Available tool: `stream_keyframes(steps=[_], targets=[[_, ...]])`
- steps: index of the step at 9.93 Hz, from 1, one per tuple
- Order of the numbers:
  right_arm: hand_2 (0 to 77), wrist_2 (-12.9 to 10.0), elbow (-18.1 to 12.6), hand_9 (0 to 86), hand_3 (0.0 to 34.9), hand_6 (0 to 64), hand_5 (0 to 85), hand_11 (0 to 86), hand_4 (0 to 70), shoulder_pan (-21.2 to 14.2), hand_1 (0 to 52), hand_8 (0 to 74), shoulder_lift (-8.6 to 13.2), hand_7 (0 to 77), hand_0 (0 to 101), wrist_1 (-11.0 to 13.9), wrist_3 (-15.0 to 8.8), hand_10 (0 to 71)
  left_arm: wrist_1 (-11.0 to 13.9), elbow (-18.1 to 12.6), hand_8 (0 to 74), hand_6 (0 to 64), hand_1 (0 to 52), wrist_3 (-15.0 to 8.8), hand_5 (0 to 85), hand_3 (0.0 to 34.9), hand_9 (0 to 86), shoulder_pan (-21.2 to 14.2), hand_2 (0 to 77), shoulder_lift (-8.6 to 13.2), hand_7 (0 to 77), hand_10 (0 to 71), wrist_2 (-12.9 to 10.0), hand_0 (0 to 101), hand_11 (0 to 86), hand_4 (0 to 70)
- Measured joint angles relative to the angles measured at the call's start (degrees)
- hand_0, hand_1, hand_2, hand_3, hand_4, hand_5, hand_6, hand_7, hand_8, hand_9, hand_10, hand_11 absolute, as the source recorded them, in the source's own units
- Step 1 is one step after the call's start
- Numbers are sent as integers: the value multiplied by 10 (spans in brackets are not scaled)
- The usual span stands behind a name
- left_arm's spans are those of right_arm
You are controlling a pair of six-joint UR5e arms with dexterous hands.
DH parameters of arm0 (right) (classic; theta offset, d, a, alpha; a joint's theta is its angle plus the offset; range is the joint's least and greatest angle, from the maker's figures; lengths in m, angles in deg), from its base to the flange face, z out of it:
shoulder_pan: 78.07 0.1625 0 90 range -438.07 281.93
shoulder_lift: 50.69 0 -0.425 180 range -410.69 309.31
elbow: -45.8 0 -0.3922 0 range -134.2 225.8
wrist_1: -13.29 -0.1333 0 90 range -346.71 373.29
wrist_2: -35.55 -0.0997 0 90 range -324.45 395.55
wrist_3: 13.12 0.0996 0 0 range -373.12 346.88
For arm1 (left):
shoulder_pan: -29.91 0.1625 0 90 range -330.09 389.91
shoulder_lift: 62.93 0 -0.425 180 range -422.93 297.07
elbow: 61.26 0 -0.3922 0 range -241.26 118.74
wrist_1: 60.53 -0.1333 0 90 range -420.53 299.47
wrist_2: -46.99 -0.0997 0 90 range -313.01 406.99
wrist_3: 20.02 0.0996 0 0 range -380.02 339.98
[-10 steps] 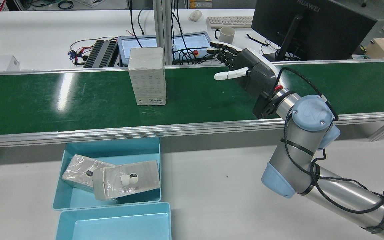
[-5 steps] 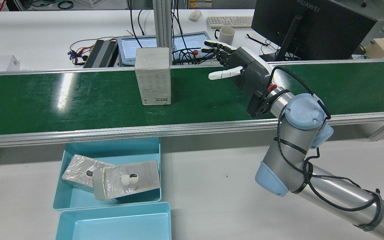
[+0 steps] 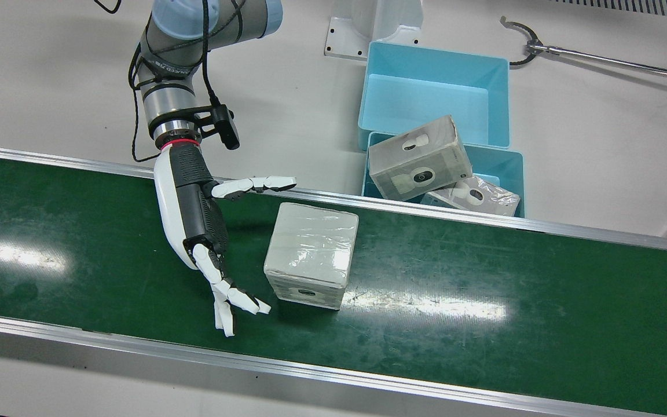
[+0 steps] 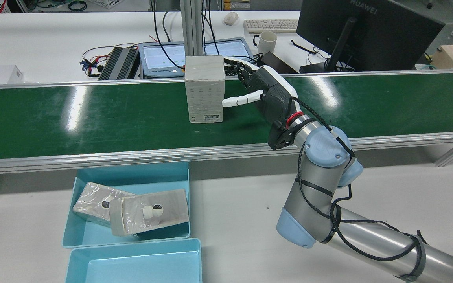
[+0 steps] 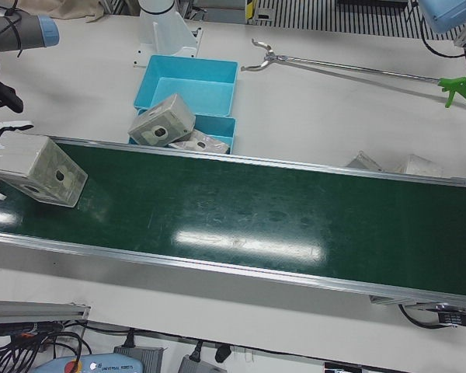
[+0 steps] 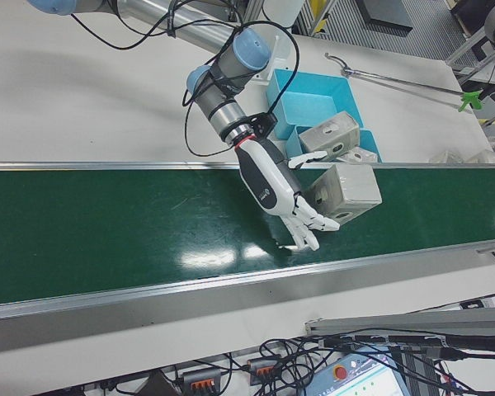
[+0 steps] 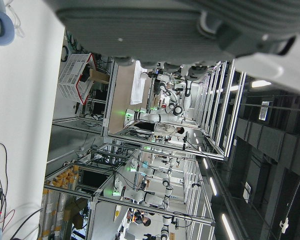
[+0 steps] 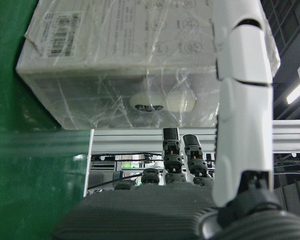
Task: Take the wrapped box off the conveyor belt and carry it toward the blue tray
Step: 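Close the right hand around the box and lift it off the belt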
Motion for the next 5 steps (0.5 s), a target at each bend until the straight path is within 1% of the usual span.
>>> stream_keyframes(steps=[1,3,4,5], targets=[[104,-4,6,38,0,71,147,11,109,-1,164,22,5,207,492,0,-2,0,0,0,5,5,0,0,11,0,5,0,11,0,5,0,0,0,5,0],[104,-7,26,38,0,71,147,11,109,-2,164,22,21,213,495,0,-4,0,0,0,5,5,0,0,11,0,0,0,11,0,5,0,0,0,5,0],[120,-7,41,38,0,71,147,11,120,-2,185,22,33,213,497,-1,-4,0,0,0,5,5,0,0,11,0,5,0,5,0,5,0,0,0,5,0],[147,-7,58,54,19,76,180,11,131,-3,185,22,46,224,536,-1,-4,0,0,0,5,5,0,0,11,0,5,0,5,0,5,0,0,0,5,0]])
